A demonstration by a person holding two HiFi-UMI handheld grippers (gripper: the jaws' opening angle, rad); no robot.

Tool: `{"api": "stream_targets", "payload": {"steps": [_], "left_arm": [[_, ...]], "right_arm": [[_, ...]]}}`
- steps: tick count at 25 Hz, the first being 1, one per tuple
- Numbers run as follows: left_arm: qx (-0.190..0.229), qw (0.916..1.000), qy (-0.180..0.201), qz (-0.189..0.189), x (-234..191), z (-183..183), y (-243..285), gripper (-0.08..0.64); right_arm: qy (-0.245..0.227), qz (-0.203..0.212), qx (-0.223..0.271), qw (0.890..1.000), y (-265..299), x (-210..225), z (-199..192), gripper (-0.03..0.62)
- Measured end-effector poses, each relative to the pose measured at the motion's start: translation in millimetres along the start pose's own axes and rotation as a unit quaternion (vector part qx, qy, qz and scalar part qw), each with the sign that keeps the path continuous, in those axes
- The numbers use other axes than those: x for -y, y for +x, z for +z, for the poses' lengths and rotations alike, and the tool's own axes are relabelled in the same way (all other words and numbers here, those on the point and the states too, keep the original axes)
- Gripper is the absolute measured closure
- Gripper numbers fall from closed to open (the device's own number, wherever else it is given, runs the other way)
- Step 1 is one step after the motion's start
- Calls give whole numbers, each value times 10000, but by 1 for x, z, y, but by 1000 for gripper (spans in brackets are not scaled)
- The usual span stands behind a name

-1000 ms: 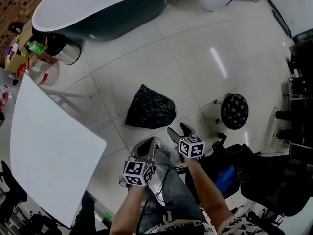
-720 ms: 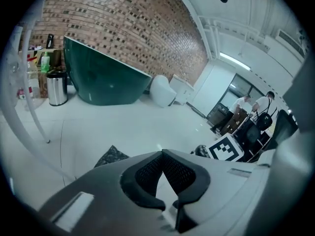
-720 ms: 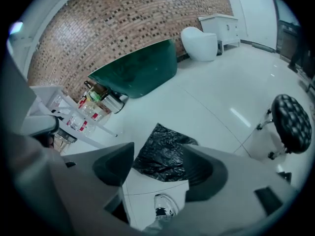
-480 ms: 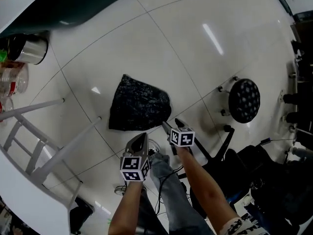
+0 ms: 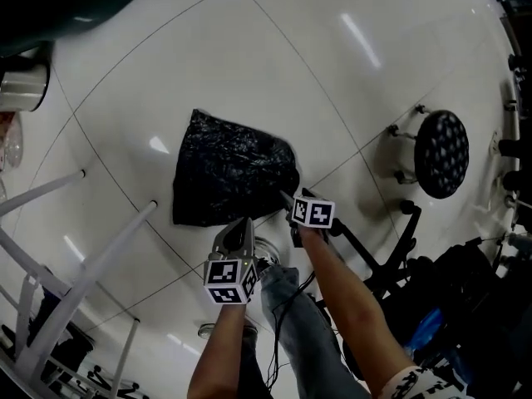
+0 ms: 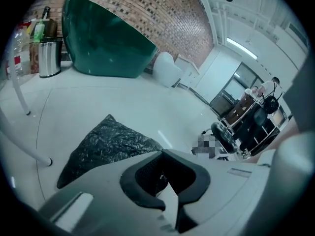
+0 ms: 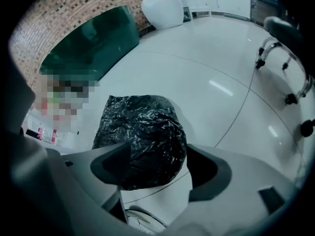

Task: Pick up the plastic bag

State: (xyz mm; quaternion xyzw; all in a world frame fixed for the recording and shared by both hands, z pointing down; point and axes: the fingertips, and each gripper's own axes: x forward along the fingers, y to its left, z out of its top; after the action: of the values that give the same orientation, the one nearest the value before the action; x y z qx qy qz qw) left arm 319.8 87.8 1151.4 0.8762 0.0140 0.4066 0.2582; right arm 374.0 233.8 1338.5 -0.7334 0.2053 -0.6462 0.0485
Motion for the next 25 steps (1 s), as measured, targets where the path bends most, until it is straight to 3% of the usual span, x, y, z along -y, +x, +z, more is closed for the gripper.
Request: {"api": "stream_targets", "payload": {"steps": [3, 8, 11, 12, 13, 14, 15, 18, 21, 25], "left_arm": [[12, 10000, 73, 37, -11, -3, 8, 560], [-48, 9998, 150, 92, -24, -13, 28, 560], [-182, 9996, 144, 144, -27, -21, 33, 560], [-225, 9995, 137, 165, -28, -22, 32, 558], [-257, 9994, 126, 181, -28, -21, 28, 559], [-279, 9994, 113, 192, -27, -20, 24, 560], [-292, 9993, 102, 197, -25, -17, 17, 560], [-305, 9993, 113, 162, -7, 1, -9, 559], [-263, 9994, 183, 97, 16, 31, -43, 560], [200, 9995, 185, 145, 45, 95, -95, 560]], "right_arm": [[404, -59, 24, 9992, 16, 19, -7, 221], [239, -62, -8, 9997, 40, 29, -9, 221], [184, 255, -104, 9995, 45, 18, -11, 222], [9, 342, -108, 9994, 42, 10, -10, 270], [-245, 371, -77, 9990, 36, 1, -8, 426], [-504, 412, -23, 9979, 28, -8, -6, 549], [-715, 515, 59, 9961, 18, -20, -2, 571], [-1087, 789, 543, 9895, -34, -54, 18, 577], [-1386, 743, 1093, 9815, -104, -86, 43, 577], [-2145, 952, 1782, 9556, -196, -146, 97, 577]]}}
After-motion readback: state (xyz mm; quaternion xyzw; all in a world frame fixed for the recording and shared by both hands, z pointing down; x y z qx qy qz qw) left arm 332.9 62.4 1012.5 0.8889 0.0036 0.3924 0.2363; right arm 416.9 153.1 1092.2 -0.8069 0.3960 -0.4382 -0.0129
